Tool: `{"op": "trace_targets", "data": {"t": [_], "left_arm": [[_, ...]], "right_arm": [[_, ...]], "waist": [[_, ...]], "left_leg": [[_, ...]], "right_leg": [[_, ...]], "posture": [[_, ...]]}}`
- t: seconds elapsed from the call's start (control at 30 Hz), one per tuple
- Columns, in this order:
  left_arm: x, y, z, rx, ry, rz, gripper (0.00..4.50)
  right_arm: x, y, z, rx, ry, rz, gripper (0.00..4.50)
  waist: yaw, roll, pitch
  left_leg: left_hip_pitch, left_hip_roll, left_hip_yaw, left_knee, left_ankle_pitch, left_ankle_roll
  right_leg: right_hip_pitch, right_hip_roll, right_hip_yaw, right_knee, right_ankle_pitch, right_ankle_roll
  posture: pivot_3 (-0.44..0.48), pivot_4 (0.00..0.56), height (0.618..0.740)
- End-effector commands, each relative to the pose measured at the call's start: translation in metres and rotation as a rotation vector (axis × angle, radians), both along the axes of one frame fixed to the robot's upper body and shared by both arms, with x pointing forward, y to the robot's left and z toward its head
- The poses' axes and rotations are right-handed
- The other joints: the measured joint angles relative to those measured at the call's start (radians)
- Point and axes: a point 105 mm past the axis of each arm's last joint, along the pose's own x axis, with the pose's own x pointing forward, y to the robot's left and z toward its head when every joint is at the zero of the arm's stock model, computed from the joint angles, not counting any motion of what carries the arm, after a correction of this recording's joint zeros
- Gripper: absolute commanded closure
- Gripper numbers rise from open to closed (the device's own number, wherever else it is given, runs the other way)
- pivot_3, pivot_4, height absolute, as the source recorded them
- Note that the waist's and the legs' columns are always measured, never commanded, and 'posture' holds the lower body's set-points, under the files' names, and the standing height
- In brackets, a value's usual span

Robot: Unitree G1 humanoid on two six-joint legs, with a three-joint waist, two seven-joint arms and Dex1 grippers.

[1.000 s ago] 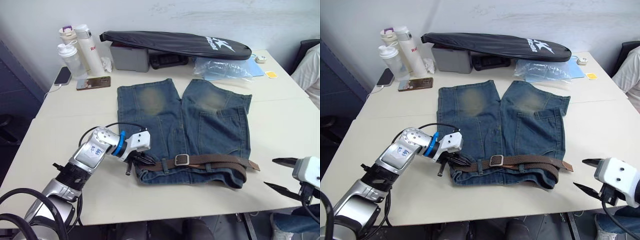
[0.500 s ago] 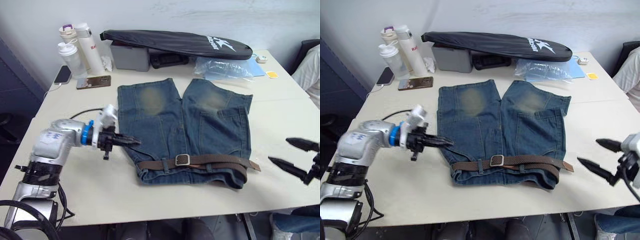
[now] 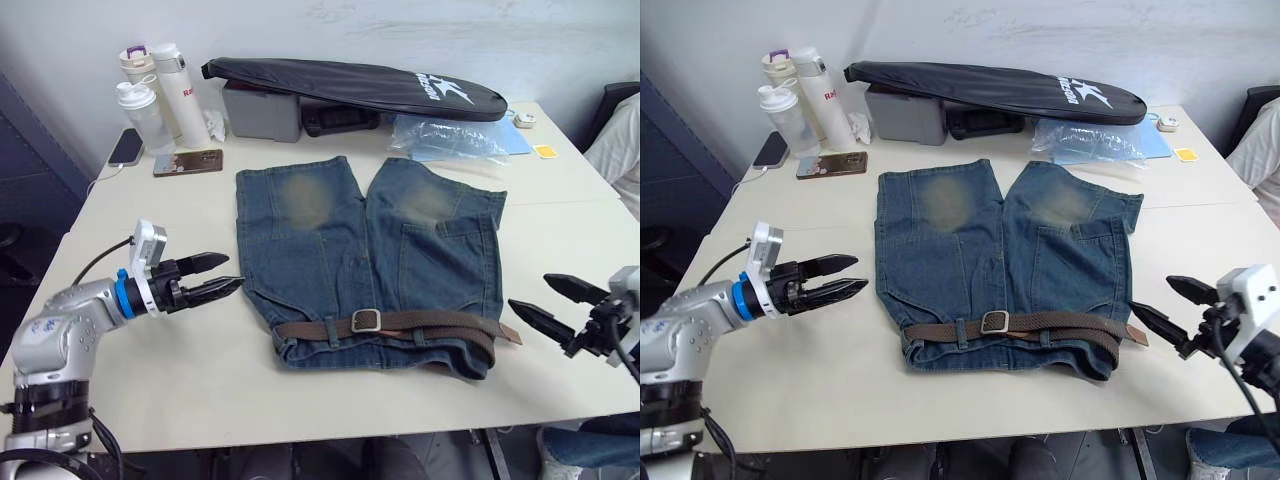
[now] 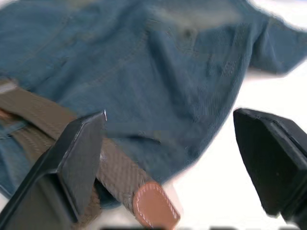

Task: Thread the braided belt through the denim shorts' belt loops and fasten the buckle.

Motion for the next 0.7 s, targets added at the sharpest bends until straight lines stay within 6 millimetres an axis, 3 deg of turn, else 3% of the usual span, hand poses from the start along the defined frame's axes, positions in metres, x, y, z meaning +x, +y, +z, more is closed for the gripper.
{"op": "trace_targets", "data": {"t": [0.03,0.2,0.33,0.37,0.4,0.43,0.53,0.7], "left_arm": [[-0.009,0.013,-0.012,-0.025,-0.105,0.182,0.01],[-0.015,0.005,-0.04,-0.001,-0.051,0.238,0.01],[-0.015,0.001,-0.049,0.058,-0.067,0.266,0.01],[-0.016,0.0,-0.05,0.079,-0.075,0.271,0.01],[-0.017,-0.001,-0.052,0.099,-0.082,0.269,0.01],[-0.018,-0.003,-0.053,0.097,-0.08,0.261,0.01],[-0.02,-0.004,-0.057,0.128,-0.088,0.262,0.01],[-0.02,-0.004,-0.057,0.147,-0.104,0.268,0.01]], "right_arm": [[0.006,-0.004,-0.003,-0.042,-0.028,-0.098,0.0],[0.006,0.001,-0.011,-0.062,-0.022,-0.089,0.0],[0.005,0.003,-0.011,-0.019,-0.023,-0.093,0.0],[0.005,0.004,-0.01,-0.008,-0.026,-0.092,0.0],[0.005,0.004,-0.008,-0.011,-0.034,-0.086,0.0],[0.005,0.005,-0.008,-0.014,-0.036,-0.083,0.0],[0.003,0.008,-0.006,-0.029,-0.04,-0.056,0.0],[-0.002,0.01,-0.002,-0.034,-0.054,-0.033,0.0]], "waist": [[0.0,0.001,-0.001],[-0.003,0.002,-0.002],[-0.005,0.002,-0.002],[-0.018,0.01,0.0],[-0.022,0.012,0.002],[-0.022,0.012,0.002],[0.014,0.015,0.008],[0.024,0.014,0.009]], "left_leg": [[0.0,0.0,0.0,0.0,0.0,-0.001],[0.001,0.0,0.003,0.0,-0.002,-0.003],[0.001,0.0,0.004,0.0,-0.002,-0.003],[0.001,0.001,0.004,0.0,-0.002,-0.003],[-0.007,-0.026,-0.042,-0.006,0.01,0.004],[-0.013,-0.038,-0.062,-0.008,0.018,0.005],[-0.015,-0.036,-0.066,-0.004,0.026,-0.003],[-0.013,-0.029,-0.052,-0.002,0.02,-0.005]], "right_leg": [[0.0,-0.001,0.0,0.0,0.0,0.0],[0.0,-0.002,0.0,-0.001,-0.001,-0.001],[0.0,-0.002,0.0,-0.001,-0.001,-0.001],[0.0,-0.001,0.0,-0.001,-0.001,-0.001],[0.038,-0.021,-0.091,-0.012,-0.001,0.001],[0.042,-0.033,-0.116,-0.013,-0.003,0.006],[0.033,-0.034,-0.11,-0.009,-0.002,0.009],[0.032,-0.028,-0.101,-0.017,-0.002,0.01]], "posture": [[0.0,0.15,0.74],[0.0,0.15,0.74],[0.0,0.15,0.74],[0.0,0.15,0.74],[0.0,0.15,0.74],[0.0,0.15,0.74],[0.0,0.15,0.74],[0.0,0.15,0.74]]}}
